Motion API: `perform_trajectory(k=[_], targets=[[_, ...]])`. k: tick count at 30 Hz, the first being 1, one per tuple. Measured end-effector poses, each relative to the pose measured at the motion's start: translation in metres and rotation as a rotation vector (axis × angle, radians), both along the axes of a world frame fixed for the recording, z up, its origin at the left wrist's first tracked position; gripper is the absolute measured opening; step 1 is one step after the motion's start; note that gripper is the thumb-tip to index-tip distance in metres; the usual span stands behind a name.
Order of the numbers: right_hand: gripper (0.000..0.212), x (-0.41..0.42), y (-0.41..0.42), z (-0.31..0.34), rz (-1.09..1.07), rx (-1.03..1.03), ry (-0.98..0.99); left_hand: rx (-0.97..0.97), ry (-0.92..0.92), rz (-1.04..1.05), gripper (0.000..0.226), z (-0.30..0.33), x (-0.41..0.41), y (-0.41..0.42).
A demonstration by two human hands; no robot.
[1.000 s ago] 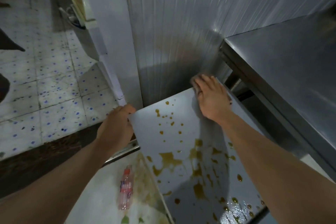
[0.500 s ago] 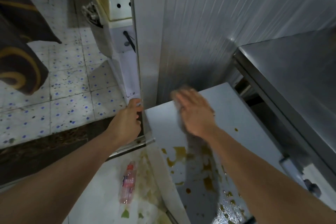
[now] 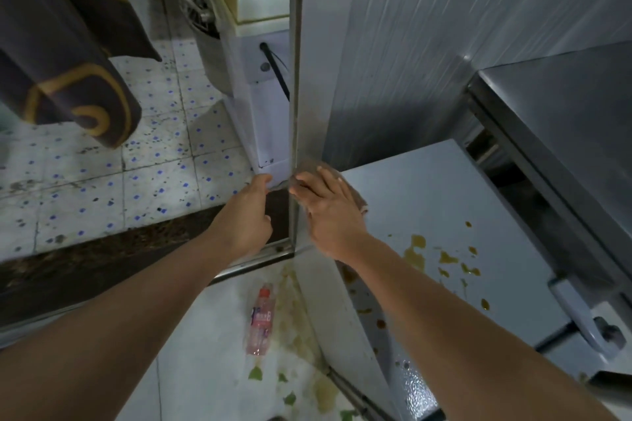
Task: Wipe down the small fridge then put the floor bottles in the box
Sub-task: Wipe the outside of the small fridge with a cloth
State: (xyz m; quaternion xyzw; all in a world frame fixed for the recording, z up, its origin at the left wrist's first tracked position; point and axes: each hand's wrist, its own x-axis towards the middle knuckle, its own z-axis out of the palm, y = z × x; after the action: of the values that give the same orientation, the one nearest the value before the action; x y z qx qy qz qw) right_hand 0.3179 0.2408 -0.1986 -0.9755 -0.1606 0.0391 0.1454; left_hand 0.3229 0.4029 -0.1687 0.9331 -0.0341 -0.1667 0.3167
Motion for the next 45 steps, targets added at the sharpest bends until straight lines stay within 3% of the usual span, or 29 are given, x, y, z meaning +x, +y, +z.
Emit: perform_trajectory(k=[7,10,14,17,21,24,27,35,41,45], targets=[[0.049,-0.097,-0.029,0.003,0.014,0.027,-0.028,-0.061,-0.052,-0.046,0.058,0.005,-0.013,-0.022],[0.052,-0.094,-0.045,0.004,0.013,0.000,0.014,0.013,-0.107,-0.089,0.053,0.005,-0.014,-0.036],[0.054,-0.049,-0.109,-0.003,-0.225,-0.142,-0.007,0.199,-0.248,-0.162,0.067,-0.002,-0.014,-0.058],[0.054,-0.027,-0.166,0.000,-0.411,-0.197,0.064,0.231,-0.340,-0.264,0.068,-0.004,-0.014,-0.077],[0.059,-0.042,-0.137,-0.001,-0.473,-0.161,0.076,0.262,-0.299,-0.288,0.066,-0.008,-0.016,-0.095],[0.058,-0.090,-0.102,0.002,-0.266,-0.106,-0.008,0.326,-0.285,-0.274,0.062,-0.008,-0.015,-0.101],[0.055,-0.099,-0.122,0.005,-0.168,-0.094,0.029,0.412,-0.324,-0.288,0.057,-0.006,-0.015,-0.114],[0.054,-0.038,-0.225,-0.003,-0.548,-0.156,0.068,0.356,-0.343,-0.368,0.062,-0.015,-0.019,-0.157],[0.053,-0.121,-0.236,0.005,-0.610,-0.283,0.064,0.358,-0.262,-0.324,0.062,-0.018,-0.019,-0.156],[0.055,-0.121,-0.242,0.008,-0.638,-0.319,0.111,0.356,-0.246,-0.295,0.062,-0.020,-0.019,-0.157]])
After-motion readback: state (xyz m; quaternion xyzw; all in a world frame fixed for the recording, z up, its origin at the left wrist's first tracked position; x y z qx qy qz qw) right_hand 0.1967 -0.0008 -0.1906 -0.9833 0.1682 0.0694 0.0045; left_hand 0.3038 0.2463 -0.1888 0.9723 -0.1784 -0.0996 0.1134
